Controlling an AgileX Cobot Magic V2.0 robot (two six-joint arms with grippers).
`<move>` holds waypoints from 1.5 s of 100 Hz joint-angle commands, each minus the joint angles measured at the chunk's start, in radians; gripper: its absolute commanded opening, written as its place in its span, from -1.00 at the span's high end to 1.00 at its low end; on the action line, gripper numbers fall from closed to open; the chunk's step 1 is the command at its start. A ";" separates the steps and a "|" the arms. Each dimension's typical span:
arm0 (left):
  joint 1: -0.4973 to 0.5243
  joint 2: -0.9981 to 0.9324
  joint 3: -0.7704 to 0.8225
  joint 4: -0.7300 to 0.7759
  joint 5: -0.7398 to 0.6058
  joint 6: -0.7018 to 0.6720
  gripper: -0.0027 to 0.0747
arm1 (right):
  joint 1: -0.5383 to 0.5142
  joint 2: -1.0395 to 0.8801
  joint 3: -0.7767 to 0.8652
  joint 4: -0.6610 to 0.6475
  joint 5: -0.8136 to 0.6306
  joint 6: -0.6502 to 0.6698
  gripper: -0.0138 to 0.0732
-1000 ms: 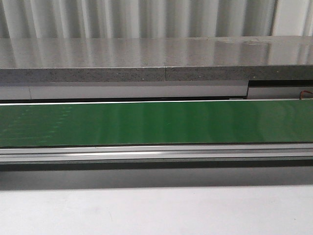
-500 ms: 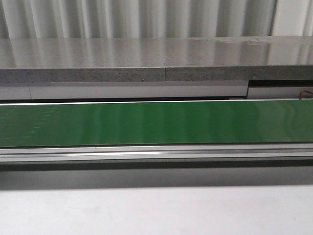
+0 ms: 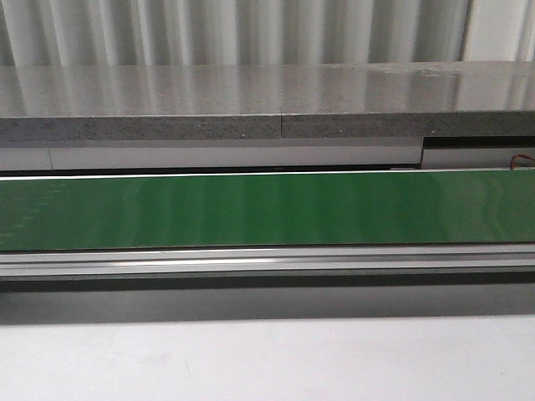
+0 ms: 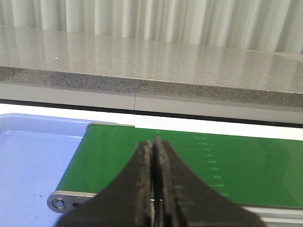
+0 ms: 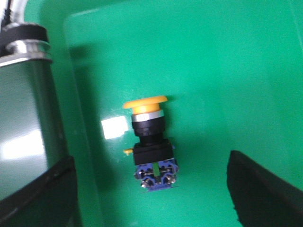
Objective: Move button from right to left
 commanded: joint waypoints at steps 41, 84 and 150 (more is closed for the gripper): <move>-0.008 -0.026 0.025 -0.005 -0.084 0.000 0.98 | -0.006 0.122 -0.032 -0.023 -0.087 -0.017 -0.78; -0.008 -0.026 0.025 -0.005 -0.084 0.000 0.98 | -0.006 0.173 -0.032 -0.014 -0.133 -0.017 -0.16; -0.008 -0.026 0.025 -0.005 -0.084 0.000 0.98 | 0.061 -0.096 -0.092 0.225 0.078 -0.017 0.25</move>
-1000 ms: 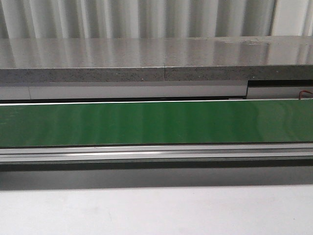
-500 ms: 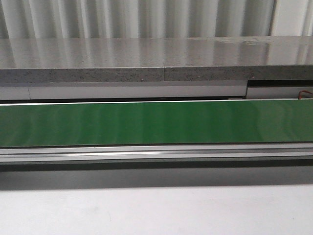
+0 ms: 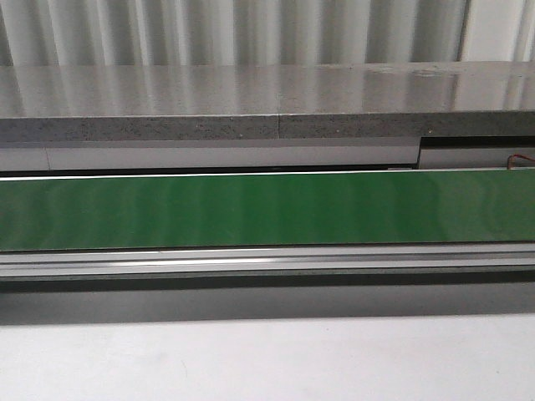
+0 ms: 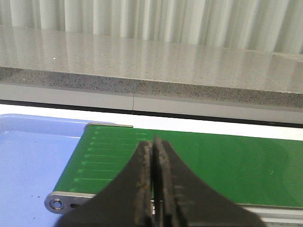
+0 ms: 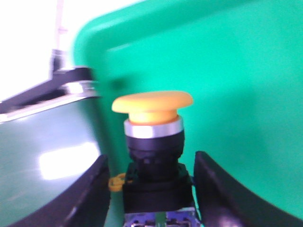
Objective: Move button from right to left
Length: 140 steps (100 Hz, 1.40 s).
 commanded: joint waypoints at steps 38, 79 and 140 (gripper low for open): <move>-0.008 -0.026 0.025 -0.005 -0.084 0.000 0.98 | 0.256 -0.134 0.079 0.081 0.053 0.009 0.25; -0.008 -0.026 0.025 -0.005 -0.084 0.000 0.98 | 0.263 -0.124 0.120 0.081 -0.006 0.009 -0.36; -0.008 -0.026 0.025 -0.005 -0.084 0.000 0.98 | 0.280 -0.372 0.123 0.150 -0.089 -0.080 -0.61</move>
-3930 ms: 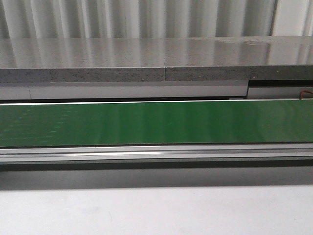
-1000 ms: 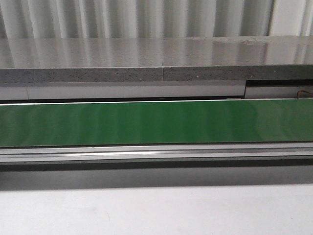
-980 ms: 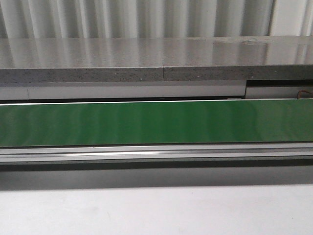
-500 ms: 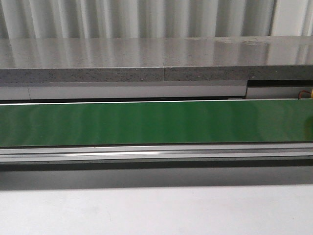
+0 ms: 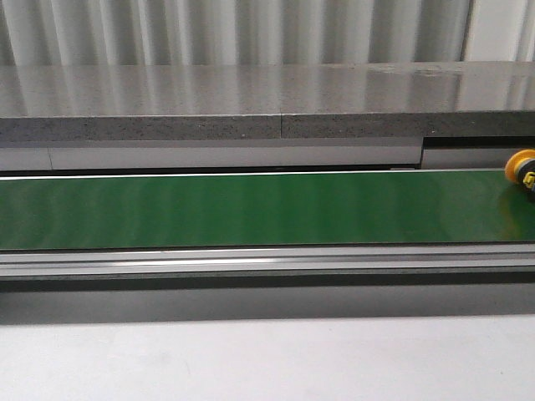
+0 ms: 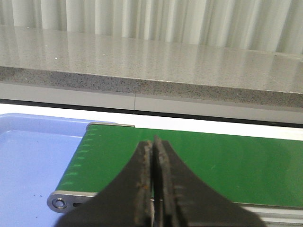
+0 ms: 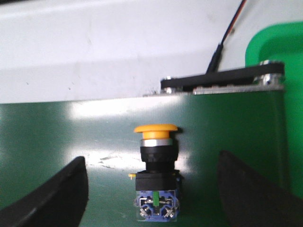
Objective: Move button from right to left
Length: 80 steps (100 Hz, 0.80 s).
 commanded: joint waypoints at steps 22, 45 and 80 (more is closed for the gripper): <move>-0.008 -0.026 0.025 -0.005 -0.084 0.000 0.98 | 0.091 -0.368 0.099 0.036 -0.184 -0.131 -0.61; -0.008 -0.026 0.025 -0.005 -0.084 0.000 0.98 | 0.106 -0.599 0.281 0.018 -0.244 -0.131 -0.61; -0.008 -0.026 0.025 0.016 -0.084 0.000 0.98 | 0.106 -0.823 0.492 0.017 -0.252 -0.131 -0.19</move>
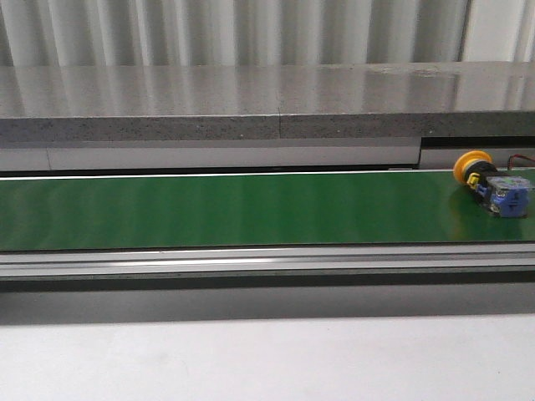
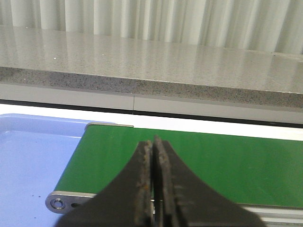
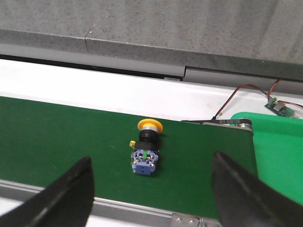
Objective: Move button from right to left
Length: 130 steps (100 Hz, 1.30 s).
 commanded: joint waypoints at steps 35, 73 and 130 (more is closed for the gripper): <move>-0.008 -0.026 0.025 0.040 -0.084 0.000 0.98 | 0.003 -0.035 0.019 0.006 -0.065 -0.012 0.84; -0.008 -0.026 0.016 -0.009 -0.145 0.000 0.98 | 0.003 -0.035 0.019 0.006 -0.064 -0.012 0.84; -0.008 0.406 -0.604 -0.092 0.331 0.000 0.98 | 0.003 -0.035 0.019 0.006 -0.061 -0.012 0.84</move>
